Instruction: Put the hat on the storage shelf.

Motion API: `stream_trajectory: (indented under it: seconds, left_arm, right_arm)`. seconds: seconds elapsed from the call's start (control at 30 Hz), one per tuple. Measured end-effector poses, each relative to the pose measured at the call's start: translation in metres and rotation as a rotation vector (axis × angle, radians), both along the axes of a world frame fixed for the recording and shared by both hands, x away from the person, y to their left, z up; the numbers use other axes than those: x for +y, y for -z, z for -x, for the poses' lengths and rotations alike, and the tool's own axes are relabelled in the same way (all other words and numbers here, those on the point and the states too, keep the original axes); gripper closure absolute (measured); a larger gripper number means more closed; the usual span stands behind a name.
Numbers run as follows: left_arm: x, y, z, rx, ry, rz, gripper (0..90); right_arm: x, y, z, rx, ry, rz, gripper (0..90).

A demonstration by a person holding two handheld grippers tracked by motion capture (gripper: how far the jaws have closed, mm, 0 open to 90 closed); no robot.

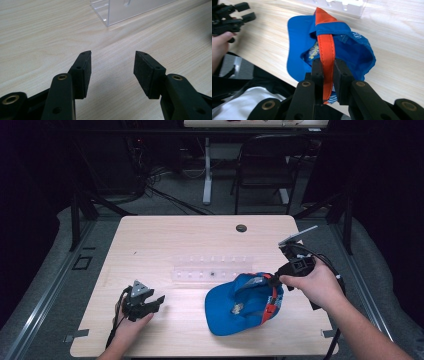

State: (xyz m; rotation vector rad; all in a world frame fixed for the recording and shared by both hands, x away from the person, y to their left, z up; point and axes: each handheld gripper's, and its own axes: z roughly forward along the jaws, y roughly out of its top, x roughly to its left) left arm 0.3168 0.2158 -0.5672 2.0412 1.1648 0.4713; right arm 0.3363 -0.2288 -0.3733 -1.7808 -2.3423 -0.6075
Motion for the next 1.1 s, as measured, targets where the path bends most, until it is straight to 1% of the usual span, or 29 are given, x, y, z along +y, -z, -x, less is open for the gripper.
stream_trajectory:
  seconds: [0.03, 0.07, 0.1, 0.13, 0.17, 0.2, 0.23, 0.27, 0.3, 0.5, 0.53, 0.57, 0.6, 0.63, 0.77, 0.83, 0.87, 0.93, 0.97, 1.0, 1.1]
  left_arm:
    - [0.0000, 0.0000, 0.0000, 0.000, 0.000, 0.000, 48.8]
    - [0.0000, 0.0000, 0.0000, 0.000, 0.000, 0.000, 48.8]
    - [0.0000, 0.0001, -0.0001, 0.001, 0.000, -0.001, 48.7]
    - [-0.0001, 0.0001, -0.0001, 0.000, 0.000, -0.001, 48.7]
    - [-0.0001, 0.0001, -0.0001, 0.000, 0.000, -0.001, 48.7]
    - [-0.0001, 0.0001, -0.0001, 0.000, 0.000, -0.001, 48.7]
    - [-0.0001, 0.0001, -0.0001, 0.000, 0.000, -0.001, 48.8]
    - [-0.0002, 0.0001, 0.0000, 0.000, 0.000, -0.001, 48.7]
    - [-0.0002, 0.0001, 0.0000, 0.000, 0.000, -0.001, 48.7]
    - [-0.0003, 0.0001, 0.0000, 0.000, 0.000, -0.001, 48.7]
    - [-0.0002, 0.0001, 0.0000, -0.001, 0.001, -0.001, 48.7]
    - [-0.0001, 0.0000, 0.0000, 0.000, 0.000, 0.000, 48.8]
    - [-0.0001, 0.0000, 0.0000, 0.000, 0.000, 0.000, 48.7]
    - [-0.0001, 0.0001, 0.0000, -0.001, 0.000, -0.001, 48.7]
    - [-0.0001, 0.0001, 0.0000, -0.001, 0.000, -0.001, 48.7]
    - [-0.0002, 0.0001, 0.0001, -0.001, 0.000, -0.001, 48.7]
    - [-0.0002, 0.0000, 0.0001, -0.001, 0.000, 0.000, 48.8]
    - [-0.0001, 0.0000, 0.0000, -0.002, 0.002, -0.003, 48.7]
    - [-0.0001, 0.0000, 0.0000, -0.002, 0.002, -0.003, 48.7]
    - [-0.0004, 0.0002, 0.0000, -0.001, 0.000, -0.002, 48.8]
    - [-0.0005, 0.0002, 0.0001, -0.001, 0.000, -0.001, 48.7]
  right_arm:
    - [0.0000, 0.0000, 0.0000, 0.000, 0.000, 0.000, 80.0]
    - [0.0000, -0.0001, 0.0001, 0.001, 0.005, -0.011, 80.0]
    - [-0.0006, -0.0013, -0.0002, 0.011, 0.013, -0.047, 80.0]
    - [-0.0007, -0.0016, -0.0001, 0.013, 0.019, -0.060, 80.1]
    - [-0.0007, -0.0016, -0.0001, 0.013, 0.019, -0.060, 80.1]
    - [-0.0016, -0.0026, -0.0006, 0.020, 0.015, -0.080, 80.1]
    - [-0.0019, -0.0033, -0.0007, 0.022, 0.025, -0.104, 80.1]
    - [-0.0035, -0.0046, -0.0016, 0.035, 0.007, -0.113, 80.1]
    - [-0.0041, -0.0058, -0.0019, 0.046, 0.007, -0.138, 80.1]
    - [-0.0046, -0.0053, -0.0024, 0.067, 0.022, -0.212, 80.1]
    - [-0.0054, -0.0053, -0.0031, 0.075, 0.012, -0.222, 80.1]
    - [-0.0056, -0.0045, -0.0034, 0.076, 0.017, -0.242, 80.1]
    - [-0.0056, -0.0045, -0.0034, 0.076, 0.017, -0.242, 80.1]
    - [-0.0054, -0.0039, -0.0038, 0.089, 0.026, -0.269, 80.1]
    - [-0.0062, -0.0033, -0.0049, 0.097, 0.023, -0.302, 80.1]
    - [-0.0053, -0.0024, -0.0048, 0.105, 0.038, -0.331, 80.1]
    - [-0.0060, -0.0021, -0.0053, 0.110, 0.028, -0.340, 80.1]
    - [-0.0059, -0.0012, -0.0055, 0.116, 0.033, -0.368, 80.1]
    - [-0.0059, -0.0012, -0.0055, 0.116, 0.033, -0.368, 80.1]
    - [-0.0060, 0.0000, -0.0065, 0.115, 0.022, -0.389, 80.1]
    - [-0.0057, 0.0003, -0.0070, 0.121, 0.016, -0.403, 80.1]
